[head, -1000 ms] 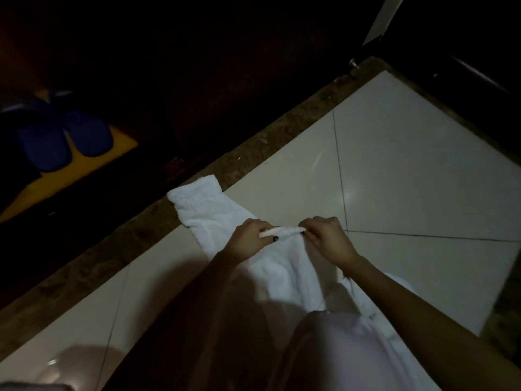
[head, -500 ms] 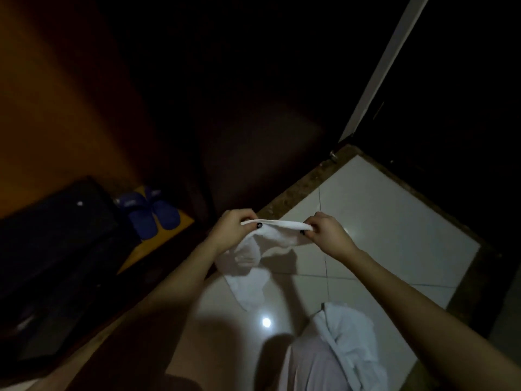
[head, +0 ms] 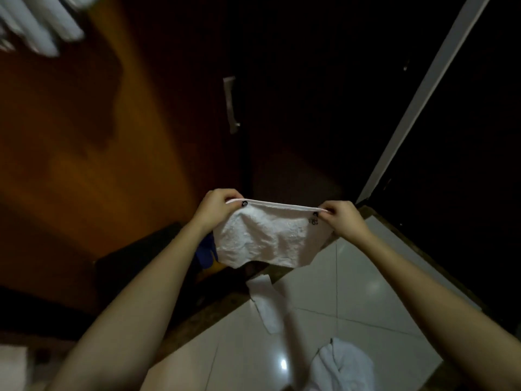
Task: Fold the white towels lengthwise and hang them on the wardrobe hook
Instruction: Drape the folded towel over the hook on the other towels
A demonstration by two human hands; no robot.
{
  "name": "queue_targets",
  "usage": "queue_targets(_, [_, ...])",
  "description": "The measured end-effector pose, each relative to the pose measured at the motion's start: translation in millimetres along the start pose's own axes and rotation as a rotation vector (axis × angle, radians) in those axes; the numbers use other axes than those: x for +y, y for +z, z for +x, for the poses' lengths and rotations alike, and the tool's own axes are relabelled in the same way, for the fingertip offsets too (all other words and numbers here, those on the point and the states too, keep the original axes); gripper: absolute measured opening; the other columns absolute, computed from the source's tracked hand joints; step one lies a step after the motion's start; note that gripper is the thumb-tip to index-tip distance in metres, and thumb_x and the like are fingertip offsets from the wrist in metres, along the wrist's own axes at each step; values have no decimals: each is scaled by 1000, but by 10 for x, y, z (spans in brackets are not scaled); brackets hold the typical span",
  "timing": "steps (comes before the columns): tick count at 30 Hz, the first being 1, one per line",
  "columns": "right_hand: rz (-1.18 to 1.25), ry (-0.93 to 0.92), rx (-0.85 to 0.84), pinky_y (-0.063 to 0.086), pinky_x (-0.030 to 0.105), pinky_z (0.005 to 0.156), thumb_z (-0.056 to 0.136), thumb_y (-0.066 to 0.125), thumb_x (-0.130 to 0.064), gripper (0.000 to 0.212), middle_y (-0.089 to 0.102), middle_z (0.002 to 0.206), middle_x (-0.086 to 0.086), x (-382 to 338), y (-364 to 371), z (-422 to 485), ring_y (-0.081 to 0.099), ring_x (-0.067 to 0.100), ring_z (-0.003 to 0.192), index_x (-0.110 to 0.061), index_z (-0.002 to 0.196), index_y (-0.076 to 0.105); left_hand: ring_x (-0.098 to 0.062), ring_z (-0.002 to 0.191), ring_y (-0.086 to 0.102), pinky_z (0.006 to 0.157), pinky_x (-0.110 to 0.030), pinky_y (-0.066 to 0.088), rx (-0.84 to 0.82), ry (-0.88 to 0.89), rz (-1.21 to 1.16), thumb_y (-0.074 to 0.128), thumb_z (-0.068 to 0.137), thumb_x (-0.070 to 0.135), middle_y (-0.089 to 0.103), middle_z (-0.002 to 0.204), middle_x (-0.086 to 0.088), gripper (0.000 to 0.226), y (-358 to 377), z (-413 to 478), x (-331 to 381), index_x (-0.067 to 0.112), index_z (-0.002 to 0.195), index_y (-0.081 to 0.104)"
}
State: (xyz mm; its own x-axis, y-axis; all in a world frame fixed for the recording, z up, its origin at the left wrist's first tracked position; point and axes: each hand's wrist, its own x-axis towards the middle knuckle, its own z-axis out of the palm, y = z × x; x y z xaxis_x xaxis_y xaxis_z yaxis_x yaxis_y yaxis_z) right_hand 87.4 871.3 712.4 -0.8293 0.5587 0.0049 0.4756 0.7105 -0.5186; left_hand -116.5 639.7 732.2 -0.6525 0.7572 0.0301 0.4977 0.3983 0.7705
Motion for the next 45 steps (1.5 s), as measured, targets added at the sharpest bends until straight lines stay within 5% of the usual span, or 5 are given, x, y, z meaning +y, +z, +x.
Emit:
queue_targets(16, [620, -392, -125, 46, 17, 59, 91, 57, -2, 17, 66, 82, 11, -2241, -1146, 487, 56, 13, 68, -8, 97, 72, 4, 55, 52, 51, -4, 35, 468, -44, -180, 70, 85, 12, 61, 66, 8, 6, -1788, -336, 904, 7, 85, 70])
queue_targets(25, [655, -692, -610, 57, 29, 83, 90, 59, 5, 24, 71, 97, 9, -3208, -1313, 812, 69, 25, 97, -10, 109, 61, -2, 75, 62, 66, -12, 46, 647, 135, -335, 67, 84, 2, 71, 81, 7, 20, -2219, -384, 1254, 18, 95, 70])
queue_targets(31, [701, -847, -308, 56, 27, 72, 90, 66, -13, 7, 75, 79, 2, -3493, -1346, 898, 71, 12, 74, -16, 88, 72, 3, 88, 66, 73, -10, 47, 709, 201, -356, 67, 83, -3, 73, 90, 12, 27, -2383, -428, 1410, 22, 91, 73])
queue_targets(40, [606, -1062, -17, 36, 3, 86, 84, 73, -13, 3, 54, 114, -3, -3707, -1209, 803, 47, -5, 110, -11, 86, 74, -16, 87, 69, 73, -20, 52, 835, 196, -604, 68, 79, -5, 73, 86, -4, 25, -2377, -468, 1487, 18, 89, 69])
queue_targets(45, [717, -1048, -45, 53, 30, 86, 84, 73, -11, 9, 70, 97, 3, -3724, -1176, 769, 65, 10, 94, -4, 88, 73, -17, 84, 70, 73, -24, 55, 739, 234, -743, 66, 85, 4, 74, 88, -7, 20, -2304, -569, 1457, 20, 95, 71])
